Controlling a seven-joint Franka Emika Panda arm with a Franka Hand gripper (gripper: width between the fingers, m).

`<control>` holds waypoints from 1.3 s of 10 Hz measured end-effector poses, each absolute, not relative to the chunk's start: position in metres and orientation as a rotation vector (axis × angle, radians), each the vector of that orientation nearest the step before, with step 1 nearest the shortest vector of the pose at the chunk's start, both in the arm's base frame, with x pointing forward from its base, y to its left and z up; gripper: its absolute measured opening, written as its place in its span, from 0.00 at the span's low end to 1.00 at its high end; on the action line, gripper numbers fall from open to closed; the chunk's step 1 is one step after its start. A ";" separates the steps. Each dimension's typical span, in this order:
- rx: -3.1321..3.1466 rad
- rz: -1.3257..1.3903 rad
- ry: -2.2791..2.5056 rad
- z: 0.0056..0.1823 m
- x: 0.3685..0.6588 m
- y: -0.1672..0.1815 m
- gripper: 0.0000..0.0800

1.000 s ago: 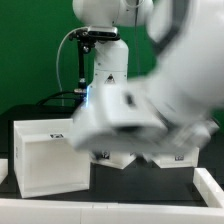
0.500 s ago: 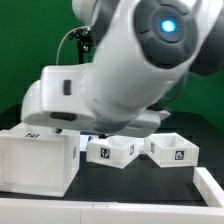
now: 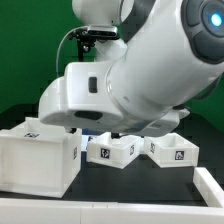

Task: Assemble drawer

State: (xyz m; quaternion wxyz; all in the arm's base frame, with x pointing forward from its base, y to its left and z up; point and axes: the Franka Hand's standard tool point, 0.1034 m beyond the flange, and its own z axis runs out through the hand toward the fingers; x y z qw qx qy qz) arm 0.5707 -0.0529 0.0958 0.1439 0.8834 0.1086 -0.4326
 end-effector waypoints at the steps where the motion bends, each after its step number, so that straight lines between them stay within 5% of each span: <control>1: 2.547 -1.247 0.313 0.096 0.571 -0.053 0.81; 4: 2.466 -1.433 0.026 0.107 0.570 -0.064 0.81; 6: 2.489 -1.378 -0.085 0.134 0.577 -0.070 0.81; 13: 2.599 -1.345 -0.169 0.150 0.557 -0.078 0.81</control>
Offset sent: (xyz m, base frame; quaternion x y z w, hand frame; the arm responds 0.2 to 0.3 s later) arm 0.0617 -0.0080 0.0362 0.1265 -0.1463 0.1183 0.9740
